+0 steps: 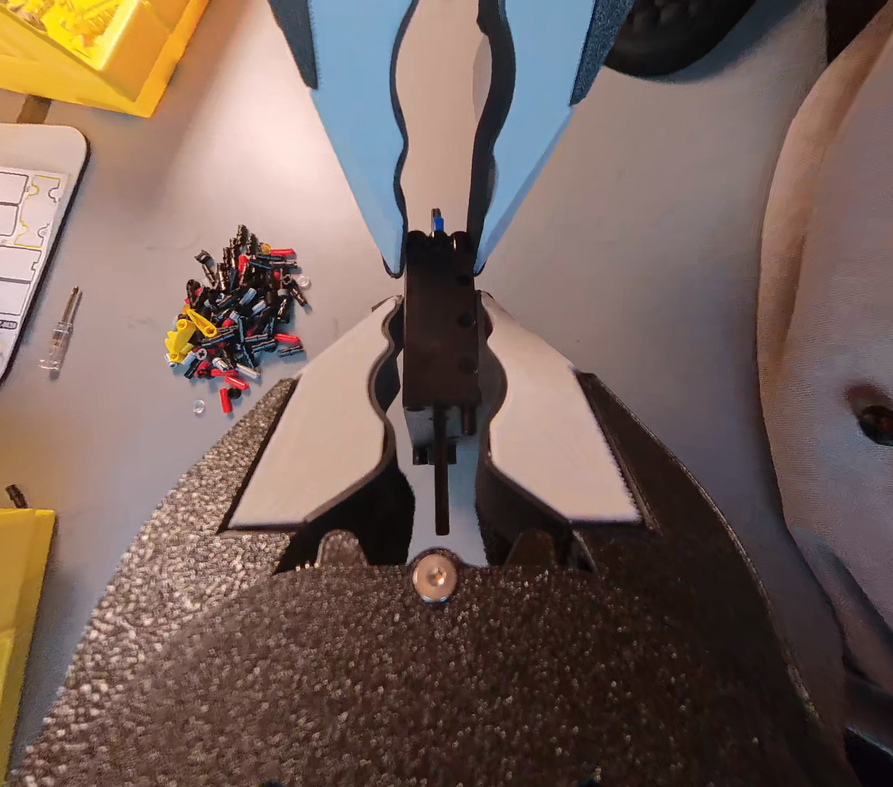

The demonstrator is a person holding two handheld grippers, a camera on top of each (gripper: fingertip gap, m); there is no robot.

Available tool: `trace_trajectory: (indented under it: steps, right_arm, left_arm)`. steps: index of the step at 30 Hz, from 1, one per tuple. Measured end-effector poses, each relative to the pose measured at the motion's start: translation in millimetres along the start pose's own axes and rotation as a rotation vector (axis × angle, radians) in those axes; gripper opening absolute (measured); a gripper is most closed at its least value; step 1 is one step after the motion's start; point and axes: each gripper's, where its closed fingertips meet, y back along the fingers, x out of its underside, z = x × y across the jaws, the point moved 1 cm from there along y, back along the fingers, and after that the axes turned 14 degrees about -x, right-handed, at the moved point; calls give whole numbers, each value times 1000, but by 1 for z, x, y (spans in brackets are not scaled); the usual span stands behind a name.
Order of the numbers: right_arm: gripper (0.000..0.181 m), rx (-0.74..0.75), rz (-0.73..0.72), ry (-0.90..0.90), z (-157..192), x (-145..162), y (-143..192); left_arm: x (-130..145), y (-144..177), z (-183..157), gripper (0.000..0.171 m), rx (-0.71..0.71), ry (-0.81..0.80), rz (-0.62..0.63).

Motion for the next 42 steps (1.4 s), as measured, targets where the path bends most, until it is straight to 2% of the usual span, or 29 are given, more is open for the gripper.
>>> trace_trajectory:
  steps: [2, 4, 10, 25, 26, 27, 28, 30, 34, 36, 39, 42]
  right_arm:
    - [25, -6, 85, 24, -3, 4, -1]
    - [26, -28, 107, 19, -4, 5, -3]
    - [24, -66, -87, -102, 4, 4, -1]
    - [22, -50, -383, -73, 44, -19, 29]
    - [6, -45, -367, -62, 46, -16, 32]
    - [2, 16, -415, -73, 39, -12, 42]
    - [1, -1, -437, -87, 41, -12, 47]
    - [2, 4, -328, -32, 49, -7, 32]
    - [3, -25, -424, -117, 43, -8, 36]
    - [16, 11, -445, -120, 39, -8, 37]
    - [27, 42, -467, -156, 33, -8, 38]
    - [25, 67, -499, -144, 32, -14, 33]
  left_arm:
    - [-2, -4, 2, 26, 10, -18, 49]
    - [-3, -6, 3, 26, 7, -44, 79]
    - [-4, -3, -4, 27, 59, 18, 23]
    - [-30, 32, -35, 28, 227, 134, -158]
    - [-26, 33, -31, 28, 212, 137, -145]
    - [-22, 35, -24, 28, 181, 158, -161]
    - [-23, 39, -29, 27, 234, 205, -175]
    - [-9, 32, -37, 27, 212, 128, -111]
    - [-10, 34, -32, 27, 230, 197, -144]
    - [-5, 32, -28, 27, 232, 252, -142]
    - [-8, 33, -23, 27, 299, 388, -198]
    - [-11, 33, -24, 27, 393, 487, -233]
